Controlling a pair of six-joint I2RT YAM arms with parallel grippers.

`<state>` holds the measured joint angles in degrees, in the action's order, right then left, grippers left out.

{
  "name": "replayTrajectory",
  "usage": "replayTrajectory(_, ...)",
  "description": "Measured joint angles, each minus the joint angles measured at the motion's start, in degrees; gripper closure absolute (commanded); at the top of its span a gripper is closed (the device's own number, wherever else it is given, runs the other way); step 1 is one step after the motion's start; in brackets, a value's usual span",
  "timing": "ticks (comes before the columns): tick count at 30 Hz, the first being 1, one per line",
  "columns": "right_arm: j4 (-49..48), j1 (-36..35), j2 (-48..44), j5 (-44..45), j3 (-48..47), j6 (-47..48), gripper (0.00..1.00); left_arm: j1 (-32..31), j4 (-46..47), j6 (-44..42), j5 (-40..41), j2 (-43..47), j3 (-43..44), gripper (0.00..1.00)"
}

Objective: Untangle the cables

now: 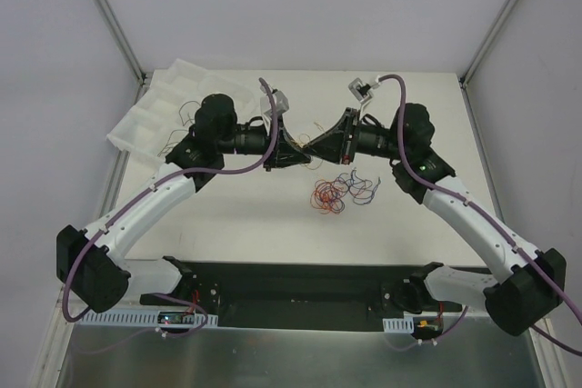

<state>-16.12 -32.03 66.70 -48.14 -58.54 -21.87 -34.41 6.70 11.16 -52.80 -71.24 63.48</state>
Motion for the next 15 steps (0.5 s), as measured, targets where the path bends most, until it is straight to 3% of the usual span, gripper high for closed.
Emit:
replayTrajectory(1, 0.09, -0.04, 0.20, 0.48, 0.00, 0.04, 0.69, 0.61, -0.04, 0.20, 0.68, 0.00, 0.00, 1.00)
replayTrajectory(3, 0.52, 0.04, 0.90, 1.05, -0.07, 0.07, 0.38, 2.25, -0.04, 0.48, 1.70, 0.00, 0.00, 1.00)
replayTrajectory(5, 1.68, 0.17, 1.60, 2.12, -0.46, 0.00, 0.26, 3.82, -0.22, 0.92, 2.60, 0.00, 0.00, 1.00)
replayTrajectory(10, 6.99, 3.28, 2.64, 5.55, -2.29, 0.52, 0.20, 8.22, -0.28, 1.95, 4.09, 0.11, 0.00, 1.00)
replayTrajectory(15, 14.93, 10.71, 1.11, 11.21, -2.27, 2.12, 0.20, 20.00, -5.46, 3.67, 10.08, 0.02, 1.79, 1.00)
